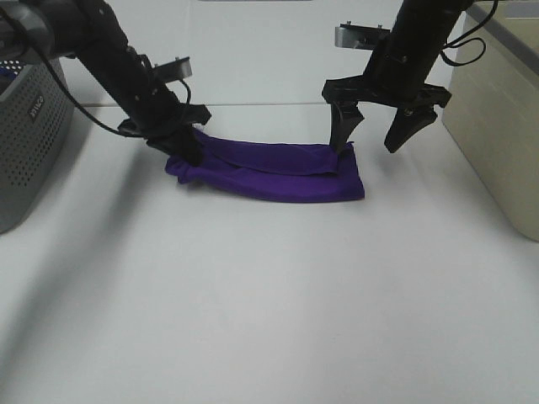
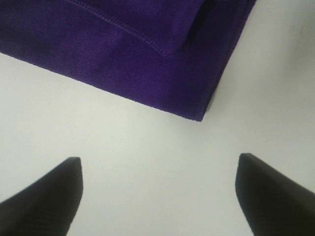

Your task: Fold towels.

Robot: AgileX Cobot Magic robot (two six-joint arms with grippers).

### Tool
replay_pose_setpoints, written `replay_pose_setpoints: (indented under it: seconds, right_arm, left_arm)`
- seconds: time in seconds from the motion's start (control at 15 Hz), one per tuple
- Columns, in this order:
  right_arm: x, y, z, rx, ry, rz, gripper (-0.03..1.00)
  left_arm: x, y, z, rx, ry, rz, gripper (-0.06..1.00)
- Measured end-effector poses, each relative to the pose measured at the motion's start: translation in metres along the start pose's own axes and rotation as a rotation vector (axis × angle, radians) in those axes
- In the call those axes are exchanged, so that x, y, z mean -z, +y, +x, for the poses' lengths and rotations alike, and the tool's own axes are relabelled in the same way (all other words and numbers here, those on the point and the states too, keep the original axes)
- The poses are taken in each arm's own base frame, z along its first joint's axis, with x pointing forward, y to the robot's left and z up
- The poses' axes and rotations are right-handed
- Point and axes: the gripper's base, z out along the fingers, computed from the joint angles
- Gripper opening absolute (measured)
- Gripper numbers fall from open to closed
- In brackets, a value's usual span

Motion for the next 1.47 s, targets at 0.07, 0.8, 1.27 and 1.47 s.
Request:
replay_pose_setpoints:
  seconds: [0.07, 0.8, 1.27, 1.47]
  right_arm:
    - [0.007, 0.001, 0.000, 0.003, -0.012, 0.000, 0.83]
    - [0.129, 0.023, 0.025, 0.048, -0.252, 0.000, 0.83]
    - [0.174, 0.031, 0.043, 0.066, -0.356, 0.002, 0.83]
    - [0.193, 0.034, 0.055, 0.055, -0.398, 0.001, 0.83]
  left_arm:
    - [0.012, -0.013, -0.011, -0.044, -0.052, -0.004, 0.04]
    - [-0.062, -0.141, -0.027, -0.209, -0.205, 0.153, 0.43]
    - [-0.065, -0.166, -0.028, -0.216, -0.255, 0.207, 0.74]
    - [-0.024, -0.151, -0.030, -0.303, -0.204, 0.086, 0.74]
